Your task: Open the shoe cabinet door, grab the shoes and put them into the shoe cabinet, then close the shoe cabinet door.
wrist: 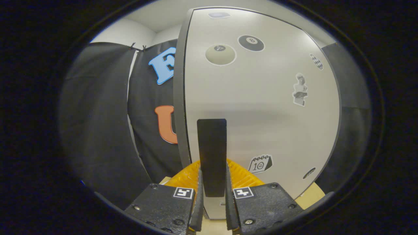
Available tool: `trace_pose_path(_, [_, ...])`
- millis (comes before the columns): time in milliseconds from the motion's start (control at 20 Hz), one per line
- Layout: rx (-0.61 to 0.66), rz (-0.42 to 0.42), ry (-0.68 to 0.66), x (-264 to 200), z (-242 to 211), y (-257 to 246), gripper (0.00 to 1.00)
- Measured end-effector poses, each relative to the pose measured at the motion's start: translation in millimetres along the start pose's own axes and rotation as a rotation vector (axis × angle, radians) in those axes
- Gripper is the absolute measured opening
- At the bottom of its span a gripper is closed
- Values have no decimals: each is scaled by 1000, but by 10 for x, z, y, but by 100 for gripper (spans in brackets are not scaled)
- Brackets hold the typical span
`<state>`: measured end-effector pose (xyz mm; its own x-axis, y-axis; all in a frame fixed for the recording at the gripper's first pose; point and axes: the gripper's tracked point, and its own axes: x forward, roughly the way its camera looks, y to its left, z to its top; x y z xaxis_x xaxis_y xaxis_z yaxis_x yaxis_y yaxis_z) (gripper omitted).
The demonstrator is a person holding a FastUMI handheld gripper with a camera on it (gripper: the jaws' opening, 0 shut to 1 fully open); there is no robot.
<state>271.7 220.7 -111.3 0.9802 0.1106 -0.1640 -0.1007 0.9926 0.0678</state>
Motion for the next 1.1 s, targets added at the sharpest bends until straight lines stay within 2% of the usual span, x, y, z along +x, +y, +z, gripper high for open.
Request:
trace_pose_path(250, [-3,28,6,-56,-18,-9,30])
trace_pose_path(500, [6,57,7,-421,-14,-32,30])
trace_pose_path(1100, [-4,129,4,-821,-69,-167,29])
